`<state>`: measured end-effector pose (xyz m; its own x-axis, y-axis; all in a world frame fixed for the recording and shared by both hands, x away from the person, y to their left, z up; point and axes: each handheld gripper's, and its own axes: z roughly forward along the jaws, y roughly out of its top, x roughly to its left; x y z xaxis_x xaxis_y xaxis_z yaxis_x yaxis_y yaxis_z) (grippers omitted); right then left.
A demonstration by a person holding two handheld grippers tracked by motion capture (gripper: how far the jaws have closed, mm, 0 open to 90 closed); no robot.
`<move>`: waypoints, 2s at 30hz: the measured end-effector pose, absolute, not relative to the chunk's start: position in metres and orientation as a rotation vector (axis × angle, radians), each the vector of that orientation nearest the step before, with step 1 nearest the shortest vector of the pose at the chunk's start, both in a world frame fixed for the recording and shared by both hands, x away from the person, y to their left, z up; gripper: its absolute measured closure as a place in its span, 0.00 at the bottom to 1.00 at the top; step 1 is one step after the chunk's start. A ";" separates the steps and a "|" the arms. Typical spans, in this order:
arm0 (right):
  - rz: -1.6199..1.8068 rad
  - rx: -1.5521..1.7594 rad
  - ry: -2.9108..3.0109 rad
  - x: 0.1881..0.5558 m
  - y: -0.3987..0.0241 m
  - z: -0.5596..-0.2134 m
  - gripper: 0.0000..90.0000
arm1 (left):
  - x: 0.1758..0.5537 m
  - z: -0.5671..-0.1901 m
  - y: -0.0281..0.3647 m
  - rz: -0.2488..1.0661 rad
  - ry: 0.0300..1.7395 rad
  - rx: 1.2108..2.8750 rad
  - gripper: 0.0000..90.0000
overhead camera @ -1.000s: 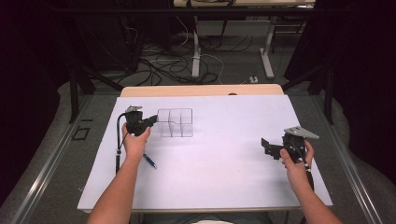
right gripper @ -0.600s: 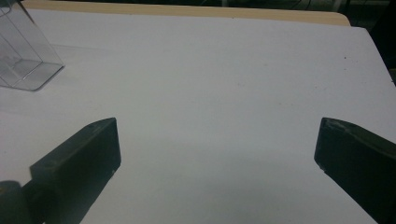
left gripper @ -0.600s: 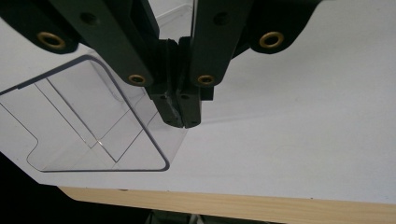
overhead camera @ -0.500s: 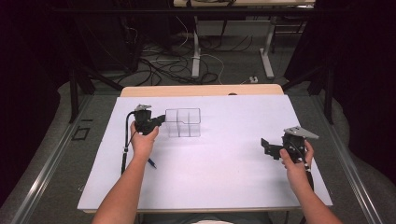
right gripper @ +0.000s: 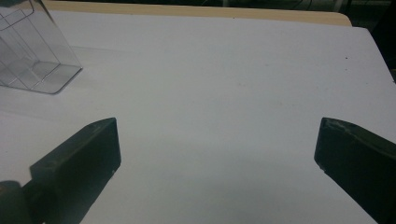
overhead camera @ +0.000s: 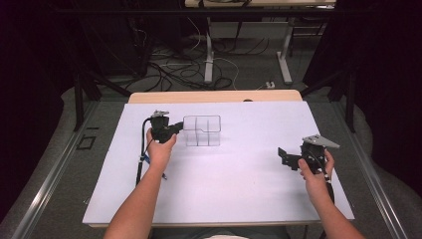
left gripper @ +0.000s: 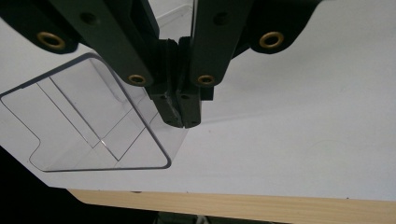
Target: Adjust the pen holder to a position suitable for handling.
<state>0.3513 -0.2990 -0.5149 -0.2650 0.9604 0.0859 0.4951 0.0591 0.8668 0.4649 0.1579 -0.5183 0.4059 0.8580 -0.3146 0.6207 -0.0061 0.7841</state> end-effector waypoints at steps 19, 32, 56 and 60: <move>1.136 1.446 1.815 0.351 -0.298 -0.515 0.00 | 0.466 -0.519 0.134 0.295 1.266 1.720 1.00; 1.135 1.450 1.813 0.351 -0.297 -0.515 0.00 | 0.461 -0.511 0.139 0.299 1.266 1.701 0.97; 1.130 1.449 1.809 0.350 -0.298 -0.514 0.00 | 0.434 -0.486 0.155 0.318 1.208 1.640 0.69; 1.134 1.446 1.809 0.351 -0.297 -0.515 0.00 | 0.428 -0.481 0.157 0.324 1.191 1.635 0.60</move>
